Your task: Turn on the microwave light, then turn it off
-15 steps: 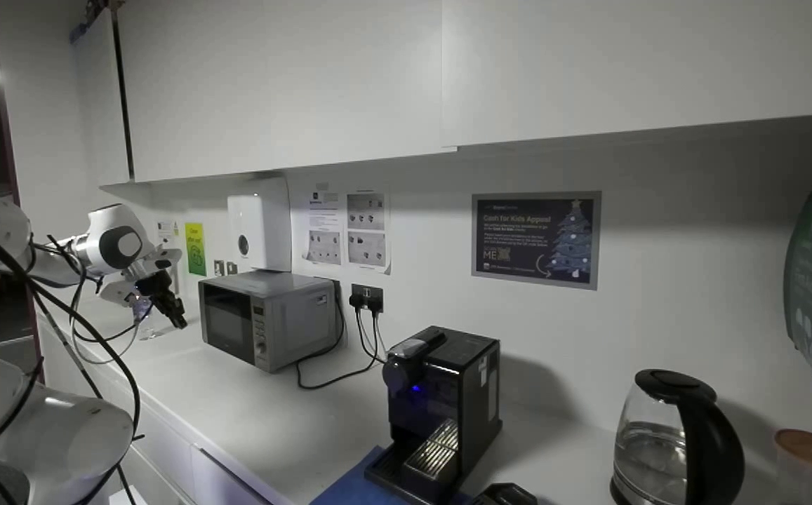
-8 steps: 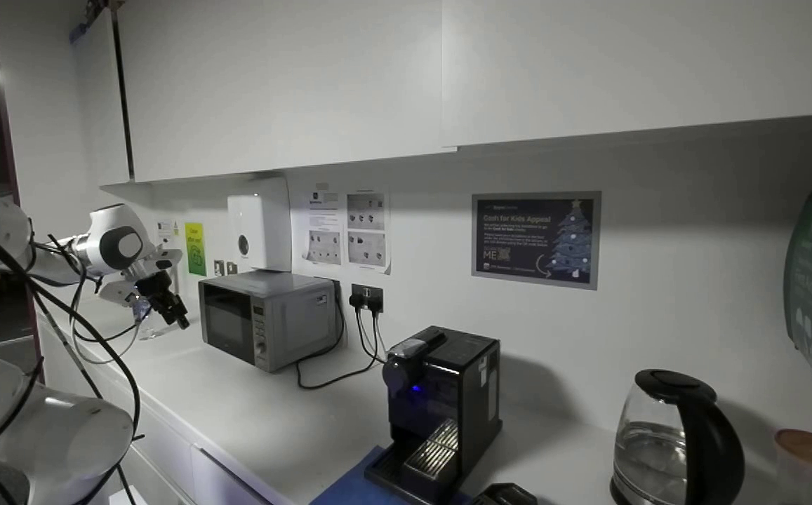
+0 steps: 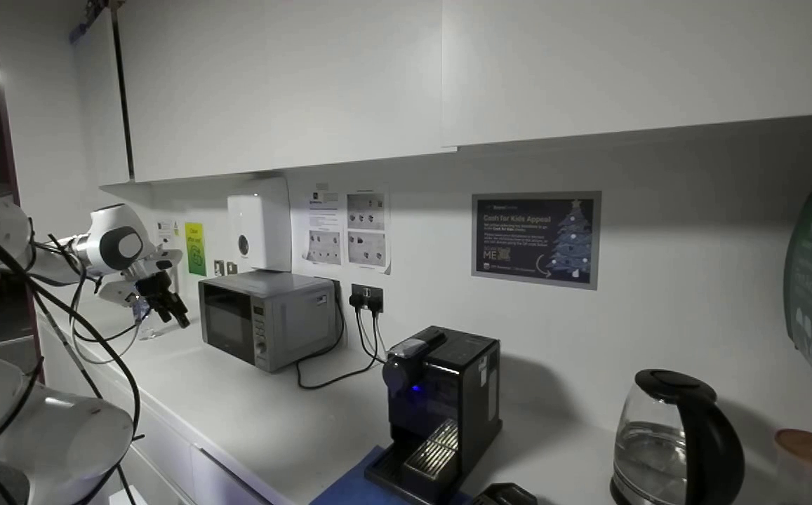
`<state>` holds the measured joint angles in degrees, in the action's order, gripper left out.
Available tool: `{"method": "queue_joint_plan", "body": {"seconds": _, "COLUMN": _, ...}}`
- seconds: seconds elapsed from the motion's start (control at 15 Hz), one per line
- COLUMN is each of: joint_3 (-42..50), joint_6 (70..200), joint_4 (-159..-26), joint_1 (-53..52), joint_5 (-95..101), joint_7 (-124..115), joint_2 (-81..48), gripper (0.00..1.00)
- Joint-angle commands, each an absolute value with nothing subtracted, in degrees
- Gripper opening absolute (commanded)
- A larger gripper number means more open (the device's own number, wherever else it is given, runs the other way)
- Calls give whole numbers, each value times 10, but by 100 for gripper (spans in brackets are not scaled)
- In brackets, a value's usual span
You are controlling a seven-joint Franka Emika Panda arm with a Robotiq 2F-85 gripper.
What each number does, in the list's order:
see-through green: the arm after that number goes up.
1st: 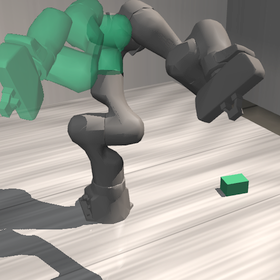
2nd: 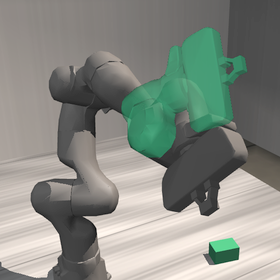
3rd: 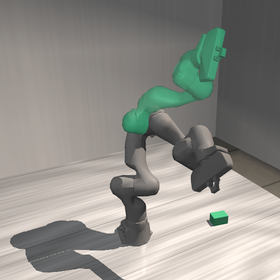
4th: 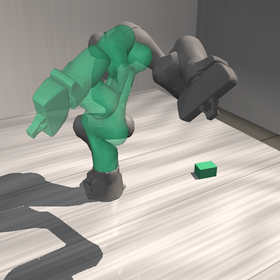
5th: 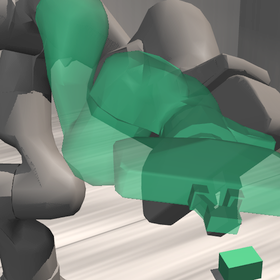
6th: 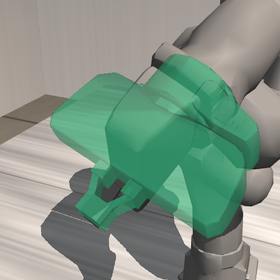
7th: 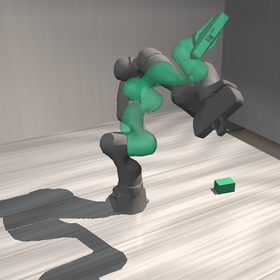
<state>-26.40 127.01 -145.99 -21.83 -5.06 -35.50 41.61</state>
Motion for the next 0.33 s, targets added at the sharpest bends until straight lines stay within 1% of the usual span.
{"method": "queue_joint_plan", "body": {"seconds": 0.0, "joint_3": -256, "joint_6": 1291, "joint_4": -1475, "joint_1": -218, "joint_5": -75, "joint_7": -328, "joint_2": 431, "gripper": 100}}
{"method": "queue_joint_plan", "body": {"seconds": 0.27, "joint_3": -275, "joint_6": 1268, "joint_4": -1459, "joint_1": -206, "joint_5": -68, "joint_7": -347, "joint_2": 418, "gripper": 100}}
